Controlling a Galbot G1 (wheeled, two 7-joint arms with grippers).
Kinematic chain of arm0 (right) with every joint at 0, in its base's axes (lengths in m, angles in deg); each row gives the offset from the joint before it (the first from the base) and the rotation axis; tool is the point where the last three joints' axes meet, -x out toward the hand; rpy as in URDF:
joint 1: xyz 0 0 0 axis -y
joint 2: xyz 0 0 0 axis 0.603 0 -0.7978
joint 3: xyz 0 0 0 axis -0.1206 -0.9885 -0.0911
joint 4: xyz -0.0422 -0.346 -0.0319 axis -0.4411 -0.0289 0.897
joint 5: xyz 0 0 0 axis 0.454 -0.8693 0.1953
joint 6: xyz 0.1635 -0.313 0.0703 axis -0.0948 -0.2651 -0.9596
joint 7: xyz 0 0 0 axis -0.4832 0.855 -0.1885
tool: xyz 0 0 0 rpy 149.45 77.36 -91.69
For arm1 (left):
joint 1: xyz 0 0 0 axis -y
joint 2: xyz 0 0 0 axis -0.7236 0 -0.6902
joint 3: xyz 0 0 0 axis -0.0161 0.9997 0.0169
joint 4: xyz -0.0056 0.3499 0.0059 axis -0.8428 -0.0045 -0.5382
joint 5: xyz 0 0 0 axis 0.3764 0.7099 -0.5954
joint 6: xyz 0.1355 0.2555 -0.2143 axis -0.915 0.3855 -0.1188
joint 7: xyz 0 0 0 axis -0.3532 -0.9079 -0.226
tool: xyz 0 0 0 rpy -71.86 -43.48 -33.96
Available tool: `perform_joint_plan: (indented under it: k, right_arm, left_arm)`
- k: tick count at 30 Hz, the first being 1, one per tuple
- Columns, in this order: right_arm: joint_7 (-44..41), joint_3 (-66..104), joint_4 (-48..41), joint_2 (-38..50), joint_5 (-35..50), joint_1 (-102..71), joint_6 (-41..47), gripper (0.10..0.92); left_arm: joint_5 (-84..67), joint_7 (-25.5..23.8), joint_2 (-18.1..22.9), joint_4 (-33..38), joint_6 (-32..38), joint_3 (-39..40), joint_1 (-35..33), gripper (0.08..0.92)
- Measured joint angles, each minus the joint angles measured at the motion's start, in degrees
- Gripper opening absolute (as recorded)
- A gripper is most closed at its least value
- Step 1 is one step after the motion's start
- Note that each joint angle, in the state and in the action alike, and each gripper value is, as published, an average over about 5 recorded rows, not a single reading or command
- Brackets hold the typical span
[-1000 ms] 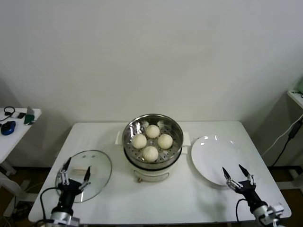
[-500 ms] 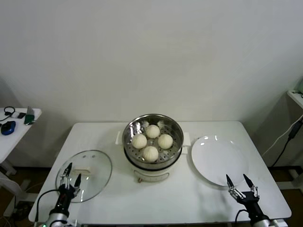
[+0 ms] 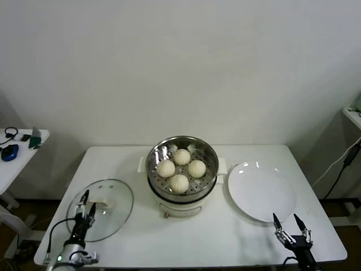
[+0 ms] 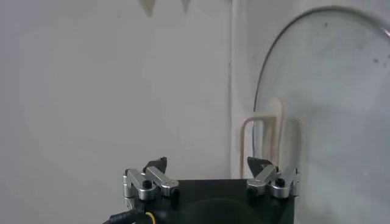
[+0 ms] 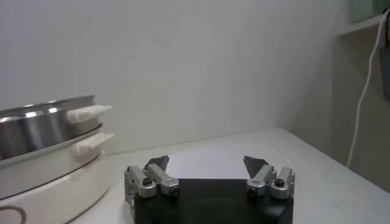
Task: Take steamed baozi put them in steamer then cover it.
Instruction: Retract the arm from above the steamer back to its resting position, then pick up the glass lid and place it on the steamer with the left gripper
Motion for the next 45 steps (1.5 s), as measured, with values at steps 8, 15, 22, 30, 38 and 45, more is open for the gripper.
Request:
perform_joint_plan:
  k: [8,15,22,30,38,45]
  right_arm:
    - [0.03,0.25,0.42,-1.38,-0.44,-0.24,-0.33,0.823]
    - [0.27,0.25,0.55,-2.28,-0.76,-0.11,-0.36,0.823]
    - [0.60,0.31,0.75,-3.08,-1.13,-0.13,-0.34,0.823]
    - [1.58,0.92,1.61,-3.46,-1.94,-0.14,0.70,0.823]
    - [4.19,1.93,1.99,-3.71,-4.95,0.28,3.23,0.823]
    - [6.32,2.15,2.01,-3.67,-7.84,0.74,4.60,0.823]
  left_arm:
    - [2.60,0.96,0.09,-4.98,0.88,0.26,3.55,0.647]
    - [4.28,1.60,0.57,-7.94,1.03,0.16,4.79,0.448]
    - [4.64,2.13,0.79,-8.76,0.84,-0.01,5.54,0.240]
    - [2.68,0.69,0.26,-5.68,-0.27,-0.31,4.44,0.145]
    - [-4.84,-5.93,-2.91,7.26,-5.83,0.12,1.63,0.145]
    - [-11.47,-14.63,-8.79,21.71,-17.03,1.98,2.04,0.145]
